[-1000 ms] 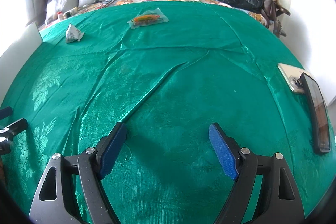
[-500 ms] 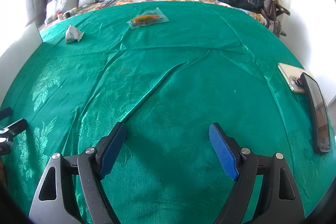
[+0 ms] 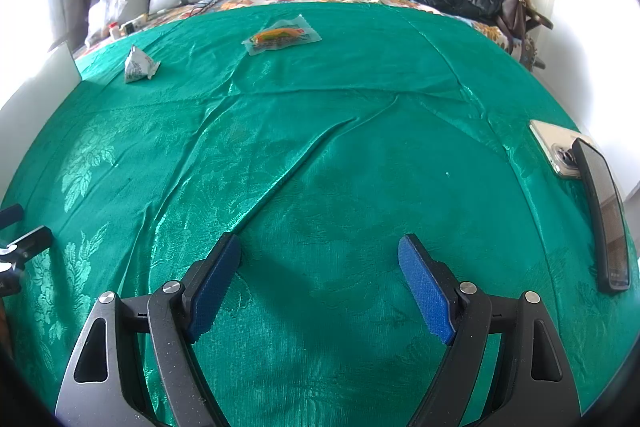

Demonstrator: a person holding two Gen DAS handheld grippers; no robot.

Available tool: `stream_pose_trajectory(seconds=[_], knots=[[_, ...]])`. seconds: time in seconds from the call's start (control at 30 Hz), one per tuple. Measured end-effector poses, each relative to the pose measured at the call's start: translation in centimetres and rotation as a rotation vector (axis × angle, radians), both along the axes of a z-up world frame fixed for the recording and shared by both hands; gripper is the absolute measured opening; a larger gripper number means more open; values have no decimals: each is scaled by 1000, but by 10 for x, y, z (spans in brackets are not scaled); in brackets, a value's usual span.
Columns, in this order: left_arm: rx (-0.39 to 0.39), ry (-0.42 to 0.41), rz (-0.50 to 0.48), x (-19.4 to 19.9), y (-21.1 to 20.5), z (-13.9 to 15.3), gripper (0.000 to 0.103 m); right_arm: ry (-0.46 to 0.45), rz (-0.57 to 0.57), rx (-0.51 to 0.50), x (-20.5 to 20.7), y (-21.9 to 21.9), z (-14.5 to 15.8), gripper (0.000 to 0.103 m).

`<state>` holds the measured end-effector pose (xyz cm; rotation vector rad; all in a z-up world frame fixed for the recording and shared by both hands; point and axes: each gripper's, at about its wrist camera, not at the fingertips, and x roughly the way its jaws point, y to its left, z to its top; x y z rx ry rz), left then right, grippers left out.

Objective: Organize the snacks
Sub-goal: 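Move both open grippers back over the green sheet, then grasp the white triangular snack bag with the left gripper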

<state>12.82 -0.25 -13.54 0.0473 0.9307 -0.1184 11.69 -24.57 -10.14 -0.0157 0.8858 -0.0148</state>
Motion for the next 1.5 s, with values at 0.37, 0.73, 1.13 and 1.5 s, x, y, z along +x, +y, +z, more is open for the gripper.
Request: stream_pose_trajectory(seconds=[0.37, 0.73, 1.13, 1.5], knots=[[-1, -1, 0, 0, 0, -1, 103, 0, 0, 0, 0, 1, 0, 84], [15, 120, -83, 22, -2, 9, 103, 4, 7, 6, -1, 1, -2, 86], [-67, 119, 6, 174, -16, 39, 102, 12, 19, 7, -1, 4, -2, 91], [-29, 69, 73, 249, -33, 18, 74, 15, 24, 8, -1, 6, -3, 92]])
